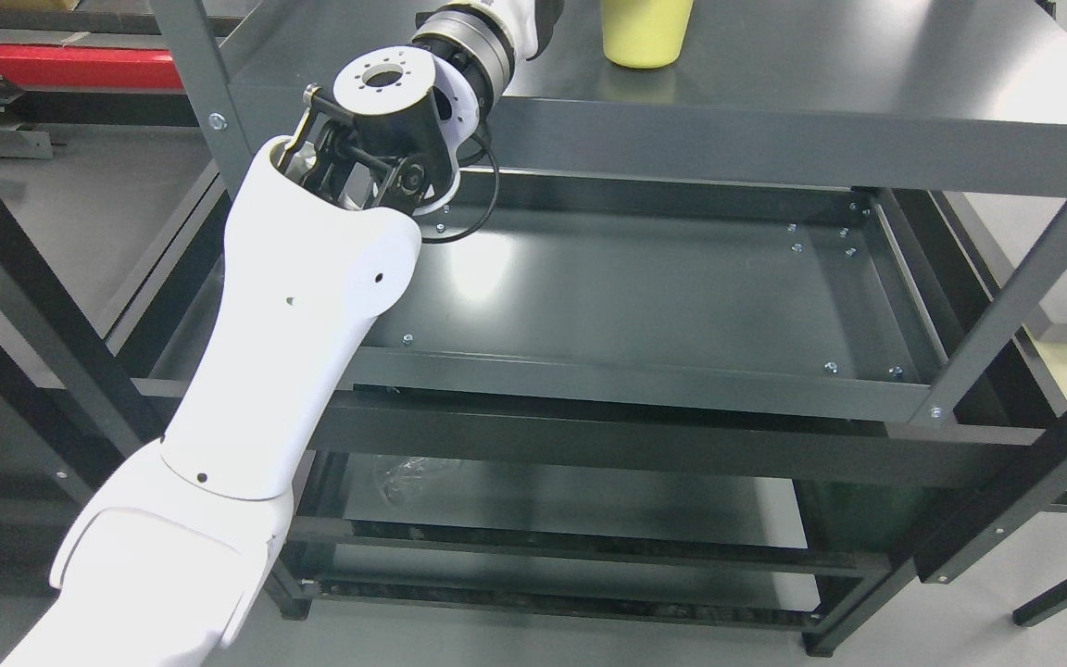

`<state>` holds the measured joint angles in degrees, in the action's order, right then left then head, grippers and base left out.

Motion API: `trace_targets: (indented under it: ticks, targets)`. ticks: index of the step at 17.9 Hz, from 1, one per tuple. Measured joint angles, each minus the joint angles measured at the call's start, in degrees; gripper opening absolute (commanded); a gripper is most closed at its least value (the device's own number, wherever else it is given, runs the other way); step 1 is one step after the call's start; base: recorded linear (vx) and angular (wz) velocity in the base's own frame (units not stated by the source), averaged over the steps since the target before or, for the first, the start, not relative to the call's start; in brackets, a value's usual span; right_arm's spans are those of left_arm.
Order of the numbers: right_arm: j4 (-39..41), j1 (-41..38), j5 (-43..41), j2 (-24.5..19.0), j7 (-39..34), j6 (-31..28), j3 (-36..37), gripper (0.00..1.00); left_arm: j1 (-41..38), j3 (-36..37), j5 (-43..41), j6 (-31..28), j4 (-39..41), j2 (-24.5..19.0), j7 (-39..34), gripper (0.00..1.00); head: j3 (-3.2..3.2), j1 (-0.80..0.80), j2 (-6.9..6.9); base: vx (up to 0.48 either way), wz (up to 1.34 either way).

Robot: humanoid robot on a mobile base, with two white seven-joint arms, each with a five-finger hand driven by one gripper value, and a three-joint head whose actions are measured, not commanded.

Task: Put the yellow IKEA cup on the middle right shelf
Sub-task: 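Set the cup upright on the shelf and open the left hand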

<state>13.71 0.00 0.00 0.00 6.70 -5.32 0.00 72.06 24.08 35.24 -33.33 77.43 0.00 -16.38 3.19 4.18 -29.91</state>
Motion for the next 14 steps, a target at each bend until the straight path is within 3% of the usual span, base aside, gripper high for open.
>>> trace_targets:
  ticks: [11, 14]
  targets:
    - [0.00, 0.00, 0.00, 0.00, 0.00, 0.00, 0.00, 0.99, 0.00, -2.98, -1.37, -0.01, 6.95, 0.00, 0.41, 0.99, 0.00, 0.00, 0.00, 0.000, 0.00]
    - [0.00, 0.00, 0.00, 0.00, 0.00, 0.00, 0.00, 0.99, 0.00, -3.96, -1.43, -0.03, 9.01, 0.00, 3.62, 0.99, 0.00, 0.00, 0.00, 0.000, 0.00]
